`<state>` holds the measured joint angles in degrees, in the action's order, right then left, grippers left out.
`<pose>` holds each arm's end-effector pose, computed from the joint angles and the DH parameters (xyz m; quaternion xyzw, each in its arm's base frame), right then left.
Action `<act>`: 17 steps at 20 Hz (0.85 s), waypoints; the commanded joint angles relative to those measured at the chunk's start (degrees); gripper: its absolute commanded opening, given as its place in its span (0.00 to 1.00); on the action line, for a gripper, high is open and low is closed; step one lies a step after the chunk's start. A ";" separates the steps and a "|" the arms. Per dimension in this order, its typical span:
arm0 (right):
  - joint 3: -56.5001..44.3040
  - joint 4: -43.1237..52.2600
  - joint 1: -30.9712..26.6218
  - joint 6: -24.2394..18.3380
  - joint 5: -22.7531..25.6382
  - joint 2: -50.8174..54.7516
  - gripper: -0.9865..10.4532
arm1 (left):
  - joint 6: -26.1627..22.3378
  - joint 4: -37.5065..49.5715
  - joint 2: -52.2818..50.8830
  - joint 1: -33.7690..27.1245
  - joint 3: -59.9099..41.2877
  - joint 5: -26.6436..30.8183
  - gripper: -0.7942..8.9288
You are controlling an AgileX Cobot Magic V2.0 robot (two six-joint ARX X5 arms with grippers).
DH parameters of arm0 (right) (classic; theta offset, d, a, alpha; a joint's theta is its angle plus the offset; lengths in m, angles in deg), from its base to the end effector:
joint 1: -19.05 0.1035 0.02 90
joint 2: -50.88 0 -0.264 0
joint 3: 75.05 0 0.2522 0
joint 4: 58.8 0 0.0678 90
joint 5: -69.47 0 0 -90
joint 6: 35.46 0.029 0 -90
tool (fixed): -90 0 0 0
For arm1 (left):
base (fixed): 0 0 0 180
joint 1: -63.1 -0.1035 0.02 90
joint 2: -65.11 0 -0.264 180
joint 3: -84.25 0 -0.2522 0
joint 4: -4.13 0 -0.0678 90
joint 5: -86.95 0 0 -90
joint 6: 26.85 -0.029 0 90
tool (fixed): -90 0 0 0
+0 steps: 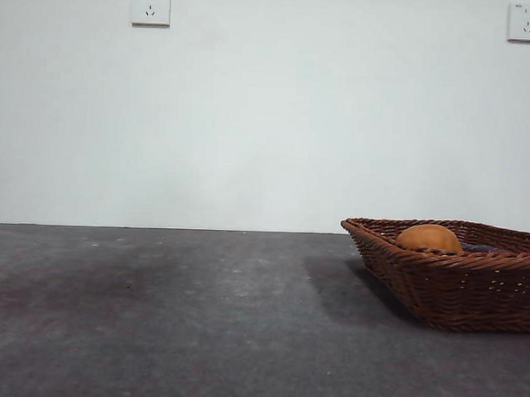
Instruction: Help me put the vegetables on the table into the basket
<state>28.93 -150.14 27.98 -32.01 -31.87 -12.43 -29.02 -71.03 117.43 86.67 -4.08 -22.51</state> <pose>0.1510 0.0295 0.4293 0.0358 0.4324 0.1461 0.8890 0.1160 -0.0612 0.4167 0.0278 0.3006 -0.3547 0.8849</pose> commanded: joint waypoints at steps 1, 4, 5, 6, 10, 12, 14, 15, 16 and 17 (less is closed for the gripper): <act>-0.33 -1.31 0.07 0.35 2.86 -1.01 0.09 | -0.85 -0.57 0.33 0.07 -0.02 0.00 0.08; -0.33 -1.31 0.04 0.35 3.65 -2.40 0.09 | -1.22 1.01 0.42 0.02 -0.02 0.11 0.08; -0.33 -1.31 0.04 0.35 4.28 -2.91 0.09 | -1.55 2.71 0.33 -0.13 -0.02 0.39 0.08; -0.33 -1.31 0.04 0.37 5.46 -3.41 0.09 | -1.57 5.01 0.07 -0.44 -0.02 1.95 0.08; -0.33 -1.31 0.07 0.35 7.30 -5.09 0.09 | -4.46 12.35 -3.19 -2.67 -0.04 14.19 0.08; -0.33 -1.31 0.04 0.35 7.37 -5.88 0.09 | -8.85 16.48 -6.21 -6.69 -0.52 16.48 0.08; -0.33 -1.29 0.04 0.35 7.43 -6.29 0.09 | -9.92 20.52 -10.62 -11.50 -3.32 14.23 0.08; -0.33 -1.29 0.04 0.35 7.52 -6.32 0.09 | -10.05 24.20 -13.86 -13.66 -7.08 13.77 0.08; -0.33 -1.29 0.04 0.37 7.52 -6.34 0.09 | -10.23 27.93 -16.94 -15.15 -11.32 14.19 0.08; -0.33 -1.29 0.04 0.35 7.52 -6.34 0.09 | -10.29 33.14 -20.81 -16.59 -17.53 15.47 0.08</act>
<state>28.93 -150.17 27.98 -31.99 -24.54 -18.66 -38.29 -38.97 97.01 70.39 -18.77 -7.23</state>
